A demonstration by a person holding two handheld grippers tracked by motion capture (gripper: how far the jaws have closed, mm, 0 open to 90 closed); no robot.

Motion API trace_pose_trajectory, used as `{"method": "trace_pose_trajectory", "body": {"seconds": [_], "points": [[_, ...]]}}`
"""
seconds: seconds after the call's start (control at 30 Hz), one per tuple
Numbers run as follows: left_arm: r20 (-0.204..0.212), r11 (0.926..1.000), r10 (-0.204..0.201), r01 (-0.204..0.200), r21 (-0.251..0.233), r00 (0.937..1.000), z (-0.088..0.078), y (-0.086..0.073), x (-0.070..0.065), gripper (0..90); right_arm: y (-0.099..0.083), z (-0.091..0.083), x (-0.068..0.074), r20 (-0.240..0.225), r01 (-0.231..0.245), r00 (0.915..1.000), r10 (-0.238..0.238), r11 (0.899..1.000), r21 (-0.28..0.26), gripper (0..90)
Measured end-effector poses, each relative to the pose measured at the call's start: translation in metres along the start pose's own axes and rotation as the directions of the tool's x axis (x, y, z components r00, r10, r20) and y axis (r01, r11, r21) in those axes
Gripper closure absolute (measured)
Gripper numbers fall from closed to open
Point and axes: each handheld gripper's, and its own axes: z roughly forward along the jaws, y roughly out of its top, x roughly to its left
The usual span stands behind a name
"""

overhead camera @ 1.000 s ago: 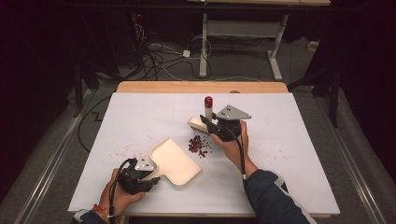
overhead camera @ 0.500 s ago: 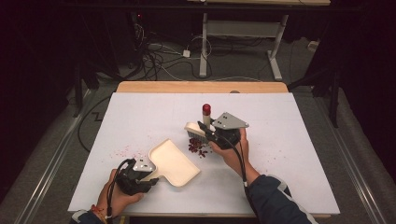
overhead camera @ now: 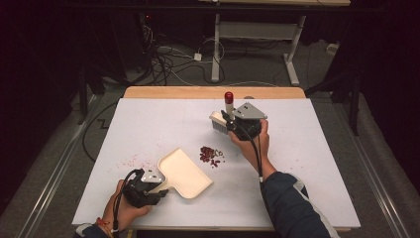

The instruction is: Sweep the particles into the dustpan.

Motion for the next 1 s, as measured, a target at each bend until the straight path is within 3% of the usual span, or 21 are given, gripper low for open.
{"method": "trace_pose_trajectory", "body": {"seconds": [0.07,0.2,0.57,0.73,0.87,1.0], "points": [[0.000,1.0000,-0.001,0.001,0.001,1.0000,0.000,0.000,0.000,63.7,-0.005,0.001,-0.001,-0.007,-0.009,0.9999,0.009,1.000,0.021,70.5],[0.000,1.0000,-0.001,0.001,0.004,1.0000,0.001,0.000,0.000,63.7,-0.010,-0.003,0.002,-0.024,-0.019,0.9995,0.020,1.000,0.012,70.5],[-0.003,1.0000,-0.001,0.001,0.005,1.0000,0.001,0.001,-0.001,63.7,-0.013,-0.018,0.035,-0.111,0.023,0.9935,-0.023,1.000,-0.004,70.2],[-0.003,1.0000,-0.001,0.002,0.005,1.0000,0.001,0.001,-0.001,63.7,-0.013,-0.026,0.047,-0.146,0.017,0.9891,-0.016,1.000,0.005,70.1],[-0.005,1.0000,-0.001,0.002,0.004,1.0000,0.001,0.001,-0.002,63.7,-0.010,-0.029,0.052,-0.152,0.037,0.9876,-0.037,0.999,-0.006,70.5],[-0.004,1.0000,0.001,-0.001,0.006,1.0000,0.001,0.001,-0.002,63.7,-0.005,-0.042,0.048,-0.129,0.058,0.9895,-0.066,0.996,-0.069,70.6]]}}
